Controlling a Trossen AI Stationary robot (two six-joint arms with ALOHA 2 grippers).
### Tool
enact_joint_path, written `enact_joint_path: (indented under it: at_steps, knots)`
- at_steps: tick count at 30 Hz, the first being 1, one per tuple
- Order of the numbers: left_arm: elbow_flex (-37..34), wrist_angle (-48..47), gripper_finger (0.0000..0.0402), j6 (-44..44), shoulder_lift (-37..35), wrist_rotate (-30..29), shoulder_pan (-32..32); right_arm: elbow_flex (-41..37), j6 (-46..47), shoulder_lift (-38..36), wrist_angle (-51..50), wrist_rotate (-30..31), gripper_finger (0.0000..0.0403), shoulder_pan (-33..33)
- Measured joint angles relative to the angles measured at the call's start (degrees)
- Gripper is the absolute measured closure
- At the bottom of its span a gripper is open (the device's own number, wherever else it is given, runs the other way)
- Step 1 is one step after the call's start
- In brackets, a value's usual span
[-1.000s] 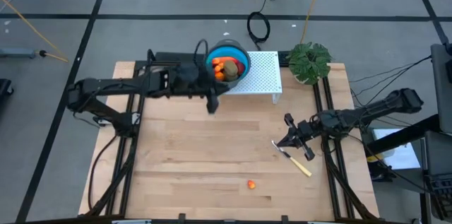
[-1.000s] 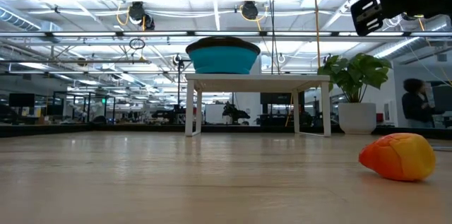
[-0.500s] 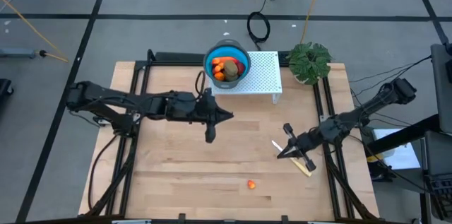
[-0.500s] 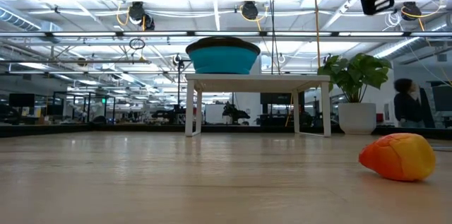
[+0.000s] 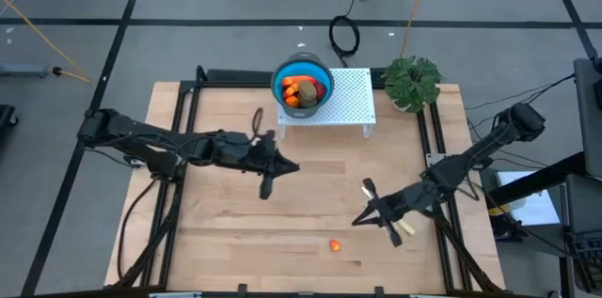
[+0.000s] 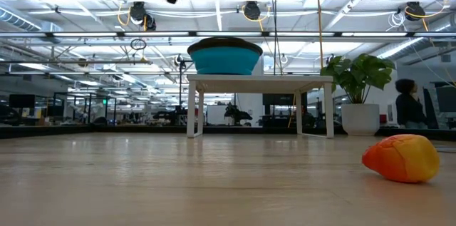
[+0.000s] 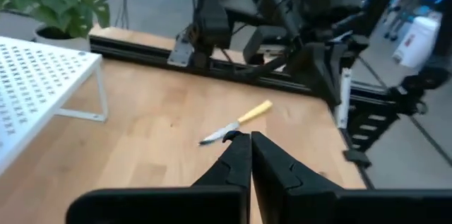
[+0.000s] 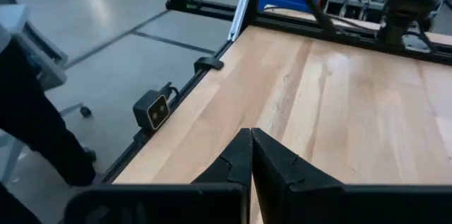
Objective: Pick & Place Fruit
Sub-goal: Put the peach into the blue strainer bowl on the shelf
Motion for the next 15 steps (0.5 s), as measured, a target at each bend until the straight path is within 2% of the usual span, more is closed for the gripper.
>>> enact_joint_path:
  at_steps: [4, 7, 15]
  knots:
    - [-5.5, 0.77, 0.0393, -0.05, -5.93, 0.04, -1.61, 3.6, 0.73, 5.21, -0.43, 1.06, 0.0403, 0.22]
    - [-9.41, 0.54, 0.04, -0.09, -10.61, 0.0, -3.02, 7.15, 1.77, 8.74, -3.92, 1.61, 0.0403, 0.26]
    - [-18.8, 0.38, 0.0388, -0.22, -22.35, -3.91, -6.45, 17.9, 2.02, 17.56, -13.64, 1.64, 0.0403, 0.26]
